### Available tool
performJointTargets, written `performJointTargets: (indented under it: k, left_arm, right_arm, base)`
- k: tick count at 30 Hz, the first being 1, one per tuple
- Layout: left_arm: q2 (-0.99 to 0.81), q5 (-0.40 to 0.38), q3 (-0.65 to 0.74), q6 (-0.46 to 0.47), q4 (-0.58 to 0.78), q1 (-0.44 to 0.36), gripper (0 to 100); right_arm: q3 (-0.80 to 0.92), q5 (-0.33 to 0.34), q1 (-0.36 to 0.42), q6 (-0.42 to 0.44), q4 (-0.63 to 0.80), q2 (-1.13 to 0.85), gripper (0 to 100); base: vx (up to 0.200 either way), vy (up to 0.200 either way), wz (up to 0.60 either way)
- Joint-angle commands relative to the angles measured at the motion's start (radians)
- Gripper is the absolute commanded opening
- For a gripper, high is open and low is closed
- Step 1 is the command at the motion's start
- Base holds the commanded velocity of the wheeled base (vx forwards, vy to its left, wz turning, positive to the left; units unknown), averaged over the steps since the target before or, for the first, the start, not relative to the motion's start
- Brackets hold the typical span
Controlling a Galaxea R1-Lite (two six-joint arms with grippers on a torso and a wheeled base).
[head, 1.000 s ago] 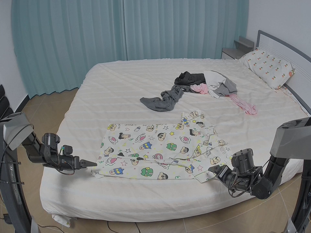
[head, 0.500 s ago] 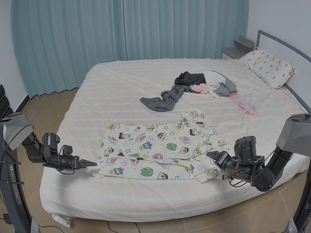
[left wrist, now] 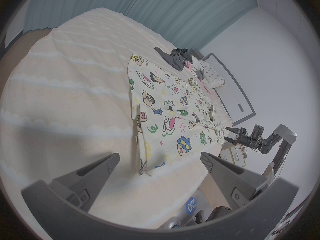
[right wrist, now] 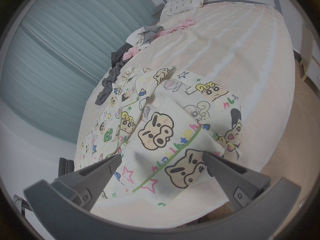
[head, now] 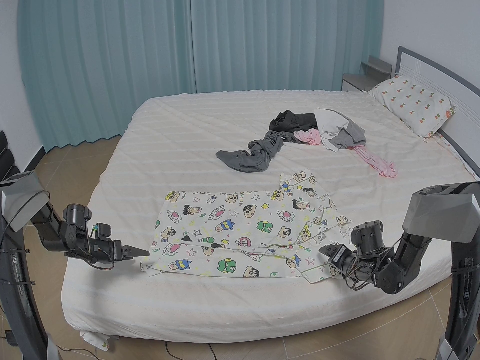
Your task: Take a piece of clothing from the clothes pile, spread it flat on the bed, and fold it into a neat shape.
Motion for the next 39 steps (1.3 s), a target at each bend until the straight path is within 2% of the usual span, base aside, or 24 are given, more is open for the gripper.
performJointTargets:
  k: [1,3,7,9,12,15,19,21,26,36,39]
  left_arm:
    - [-0.105,0.003,0.025,-0.092,0.001,-0.031,100]
    - [-0.198,0.0,0.07,-0.243,-0.002,-0.048,100]
    - [-0.265,-0.007,0.13,-0.387,-0.006,-0.058,100]
    - [-0.273,-0.008,0.147,-0.418,-0.025,-0.064,100]
    - [-0.271,-0.007,0.157,-0.435,-0.068,-0.09,100]
    - [-0.276,-0.007,0.162,-0.453,-0.085,-0.105,100]
    - [-0.296,-0.005,0.2,-0.462,-0.14,-0.147,100]
    - [-0.297,-0.002,0.243,-0.461,-0.22,-0.154,100]
    - [-0.283,0.004,0.277,-0.464,-0.338,-0.156,100]
    - [-0.274,0.0,0.278,-0.461,-0.345,-0.154,100]
    - [-0.262,0.003,0.282,-0.459,-0.37,-0.154,100]
  right_arm:
    - [0.027,0.008,0.01,-0.001,0.004,-0.137,100]
    - [0.024,0.026,0.027,-0.001,0.003,-0.22,100]
    - [0.017,0.101,0.007,0.022,-0.02,-0.225,100]
    - [0.018,0.129,-0.014,0.056,-0.054,-0.211,100]
    - [0.063,0.151,-0.039,0.109,-0.123,-0.216,100]
    - [0.109,0.163,-0.06,0.111,-0.163,-0.219,100]
    - [0.155,0.213,-0.106,0.112,-0.244,-0.206,100]
    - [0.155,0.238,-0.111,0.115,-0.25,-0.211,100]
    - [0.158,0.238,-0.109,0.115,-0.253,-0.206,100]
    - [0.158,0.239,-0.109,0.115,-0.253,-0.206,100]
    - [0.158,0.239,-0.109,0.115,-0.253,-0.206,100]
  base:
    - [0.0,0.0,0.0]
    - [0.0,0.0,0.0]
    - [0.0,0.0,0.0]
    - [0.0,0.0,0.0]
    - [0.0,0.0,0.0]
    - [0.0,0.0,0.0]
    - [0.2,0.0,0.0]
    - [0.2,0.0,0.0]
    - [0.2,0.0,0.0]
    - [0.2,0.0,0.0]
    - [0.0,0.0,0.0]
